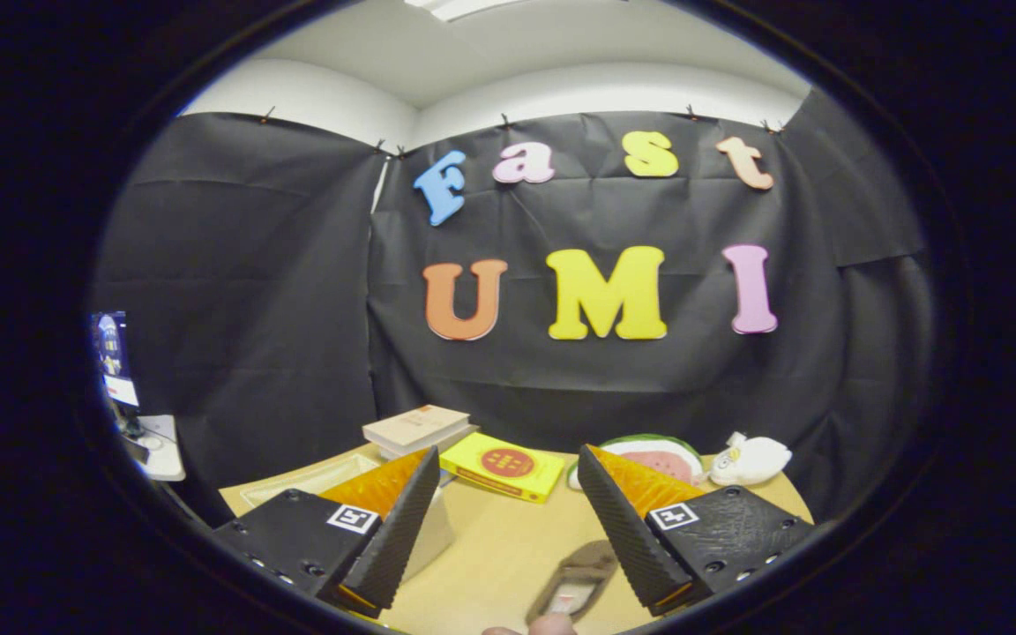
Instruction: Open the storage box then place both shoes into the box .Put the left shoe in first, then the right shoe, with the right side of both shoes facing outward in a uniform manner.
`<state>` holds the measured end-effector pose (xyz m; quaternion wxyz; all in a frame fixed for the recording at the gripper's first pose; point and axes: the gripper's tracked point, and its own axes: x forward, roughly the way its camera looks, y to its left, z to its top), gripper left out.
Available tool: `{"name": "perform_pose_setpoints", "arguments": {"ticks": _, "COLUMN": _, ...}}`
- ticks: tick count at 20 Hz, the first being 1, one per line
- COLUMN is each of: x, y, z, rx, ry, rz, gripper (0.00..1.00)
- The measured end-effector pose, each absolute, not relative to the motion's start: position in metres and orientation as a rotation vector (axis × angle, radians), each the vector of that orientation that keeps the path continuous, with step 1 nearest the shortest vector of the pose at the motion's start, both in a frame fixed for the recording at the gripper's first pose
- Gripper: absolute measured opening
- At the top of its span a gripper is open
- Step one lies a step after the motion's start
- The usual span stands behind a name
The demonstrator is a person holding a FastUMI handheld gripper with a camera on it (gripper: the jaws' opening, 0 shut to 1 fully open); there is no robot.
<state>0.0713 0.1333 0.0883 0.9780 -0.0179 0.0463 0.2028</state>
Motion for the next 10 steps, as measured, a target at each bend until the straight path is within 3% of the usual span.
{"name": "perform_pose_setpoints", "arguments": {"ticks": 5, "x": 0.090, "y": 0.059, "z": 0.034, "rx": -0.037, "ry": 0.199, "rz": 0.299, "gripper": 0.95}}
{"name": "perform_pose_setpoints", "arguments": {"ticks": 10, "x": 0.099, "y": 0.043, "z": -0.032, "rx": 0.000, "ry": 0.341, "rz": 0.260, "gripper": 0.95}}
